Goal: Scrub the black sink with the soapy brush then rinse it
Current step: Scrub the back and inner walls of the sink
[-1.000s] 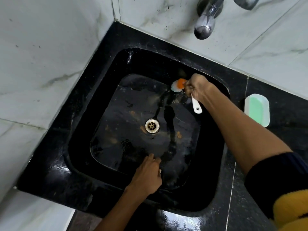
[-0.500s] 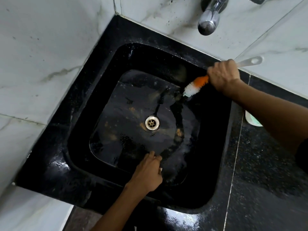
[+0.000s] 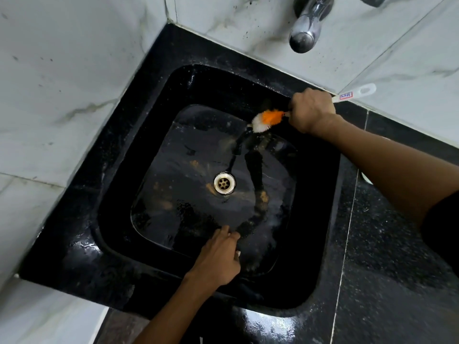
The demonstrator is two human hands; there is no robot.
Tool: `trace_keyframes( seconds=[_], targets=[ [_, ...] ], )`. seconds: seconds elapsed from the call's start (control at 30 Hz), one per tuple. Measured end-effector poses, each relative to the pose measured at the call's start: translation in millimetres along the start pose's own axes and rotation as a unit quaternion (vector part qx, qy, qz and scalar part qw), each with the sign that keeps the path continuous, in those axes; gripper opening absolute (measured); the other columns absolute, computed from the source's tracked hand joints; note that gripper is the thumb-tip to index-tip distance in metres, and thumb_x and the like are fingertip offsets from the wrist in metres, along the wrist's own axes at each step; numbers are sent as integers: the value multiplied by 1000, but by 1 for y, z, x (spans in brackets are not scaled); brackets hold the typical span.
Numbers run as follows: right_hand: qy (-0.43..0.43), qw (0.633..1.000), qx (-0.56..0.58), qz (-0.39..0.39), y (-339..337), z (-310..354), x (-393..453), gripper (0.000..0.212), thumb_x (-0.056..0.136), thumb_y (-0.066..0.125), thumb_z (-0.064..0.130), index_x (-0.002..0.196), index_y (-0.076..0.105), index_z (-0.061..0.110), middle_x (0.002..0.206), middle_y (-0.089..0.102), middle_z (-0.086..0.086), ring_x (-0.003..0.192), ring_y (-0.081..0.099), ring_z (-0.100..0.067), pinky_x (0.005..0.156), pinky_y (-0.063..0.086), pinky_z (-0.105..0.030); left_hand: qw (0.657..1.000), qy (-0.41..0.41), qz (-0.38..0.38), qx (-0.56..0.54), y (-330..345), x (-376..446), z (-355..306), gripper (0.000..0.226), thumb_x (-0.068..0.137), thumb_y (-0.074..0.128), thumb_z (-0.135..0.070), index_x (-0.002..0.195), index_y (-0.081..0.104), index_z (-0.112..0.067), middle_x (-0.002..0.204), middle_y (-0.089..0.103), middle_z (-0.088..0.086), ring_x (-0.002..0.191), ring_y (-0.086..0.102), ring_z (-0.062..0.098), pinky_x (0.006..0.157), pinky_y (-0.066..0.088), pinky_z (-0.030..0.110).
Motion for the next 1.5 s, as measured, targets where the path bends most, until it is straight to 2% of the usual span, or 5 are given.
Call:
trace_keyframes(
  seconds=[0.27,0.57,1.07,1.37,1.5],
  targets=[
    [-33,985,-166,-16,-2,0,-2,21,93,46,14,98,67,16,98,68,-11,89,65,-29,65,35,-30,1000,-3,-1,-1,1,1,2,44,94,56,-23,138,50,-16,137,41,3,129,41,25,104,45,42],
    [-30,996,84,9,-9,9,13,28,74,62,22,96,73,9,93,64,-26,90,60,-42,76,53,-40,1000,-5,0,-2,-1,1,1,44,96,56,-25,139,50,-16,137,41,3,129,41,25,105,45,43],
    [-82,990,-108,47,31,32,-8,25,84,46,32,75,65,18,80,68,-5,76,66,-26,60,38,-29,1000,-17,13,-9,2,1,3,45,97,56,-25,140,48,-17,140,38,1,130,41,24,106,46,44],
    [-45,990,-134,-8,16,-3,-3,22,91,52,28,89,71,16,89,70,-8,84,68,-28,59,37,-27,1000,-14,11,-17,1,1,3,46,98,55,-25,142,47,-16,141,38,1,131,39,24,106,44,43],
    [-137,980,-146,-20,21,18,-22,20,95,41,16,93,61,12,92,70,-11,86,67,-32,60,38,-31,1000,-14,15,-17,2,1,3,46,97,57,-25,141,47,-17,140,39,1,131,40,24,105,45,43]
  ],
)
Point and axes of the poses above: each hand's wrist, its own x-axis towards the middle knuckle, its own y-axis out of the palm, z = x × y, the point moved 9 cm from there along x, towards the middle knuckle
